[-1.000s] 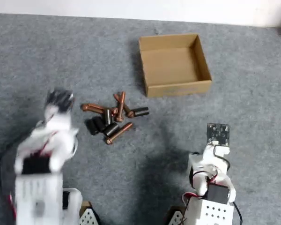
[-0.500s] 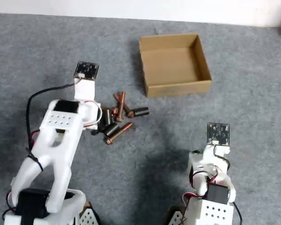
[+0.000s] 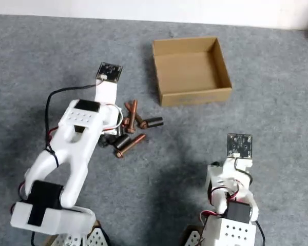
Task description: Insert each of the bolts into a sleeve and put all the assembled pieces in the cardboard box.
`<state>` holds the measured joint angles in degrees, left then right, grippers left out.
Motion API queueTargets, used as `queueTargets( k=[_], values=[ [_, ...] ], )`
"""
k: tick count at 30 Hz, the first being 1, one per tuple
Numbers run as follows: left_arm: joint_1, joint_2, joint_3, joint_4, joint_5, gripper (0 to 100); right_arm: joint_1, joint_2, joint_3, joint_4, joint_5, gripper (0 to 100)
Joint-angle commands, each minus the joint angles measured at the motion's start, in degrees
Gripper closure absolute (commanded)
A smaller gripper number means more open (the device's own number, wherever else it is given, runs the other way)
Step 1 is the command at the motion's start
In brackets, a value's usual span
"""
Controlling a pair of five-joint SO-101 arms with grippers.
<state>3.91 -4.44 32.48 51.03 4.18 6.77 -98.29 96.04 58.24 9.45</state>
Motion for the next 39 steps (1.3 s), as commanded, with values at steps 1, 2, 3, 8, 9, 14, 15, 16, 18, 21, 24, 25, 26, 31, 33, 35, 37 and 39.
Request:
queueTargets(
  k=[1, 2, 3, 8, 9, 14, 15, 16, 18, 21, 24, 25, 26, 31, 33, 35, 37, 39],
  values=[
    [1.9, 0.6, -2.2, -0.8, 0.3, 91, 0.2, -0.4, 5.7, -1.6, 0.7, 81.5],
    [2.2, 0.6, -2.2, -0.4, -0.7, 88, 0.2, -0.4, 5.7, -1.6, 0.7, 81.5],
    [2.6, 0.6, -2.2, 0.6, -2.5, 84, 0.2, -0.4, 5.7, -1.5, 0.7, 81.5],
    [3.7, 0.1, -2.2, 3.8, -3.8, 75, 0.2, -0.4, 5.6, -1.5, 0.7, 81.5],
    [3.8, 0.1, -2.2, 4.0, -3.8, 76, 0.2, -0.4, 5.6, -1.5, 0.7, 81.5],
    [3.6, 0.7, -2.2, 3.8, -3.9, 79, 0.2, -0.4, 5.7, -1.5, 0.7, 81.5],
    [3.5, 0.7, -2.2, 3.7, -3.9, 79, 0.2, -0.4, 5.7, -1.5, 0.7, 81.5],
    [3.5, 0.7, -2.2, 3.7, -3.9, 79, 0.2, -0.4, 5.7, -1.5, 0.7, 81.5],
    [3.5, 0.7, -2.2, 3.7, -3.9, 79, 0.2, -0.4, 5.8, -1.5, 0.7, 81.5],
    [3.5, 0.8, -1.5, 1.5, -3.9, 79, 0.2, -0.4, 5.8, -1.5, 0.7, 81.5],
    [3.4, 0.8, 1.4, -4.6, -3.9, 79, 0.2, -0.4, 5.8, -1.5, 0.7, 81.5],
    [3.4, 0.8, 2.2, -6.0, -3.9, 79, 0.2, -0.4, 5.8, -1.5, 0.7, 81.5],
    [3.6, 0.8, 2.7, -6.7, -3.9, 79, 0.2, -0.4, 5.8, -1.5, 0.7, 81.5],
    [3.5, 0.7, 3.0, -6.7, -3.9, 79, 0.2, -0.4, 5.8, -1.6, 0.7, 81.5],
    [3.6, 0.4, 3.1, -6.6, -4.0, 79, 0.2, -0.4, 5.8, -1.6, 0.7, 81.5],
    [3.7, 0.2, 3.2, -6.6, -4.0, 79, 0.2, -0.4, 5.8, -1.6, 0.7, 81.5],
    [3.9, 0.2, 3.2, -6.6, -4.0, 79, 0.2, -0.4, 5.8, -1.6, 0.7, 81.5],
    [3.9, 0.1, 3.2, -6.4, -4.0, 79, 0.2, -0.4, 5.8, -1.6, 0.7, 81.5]
  ],
)
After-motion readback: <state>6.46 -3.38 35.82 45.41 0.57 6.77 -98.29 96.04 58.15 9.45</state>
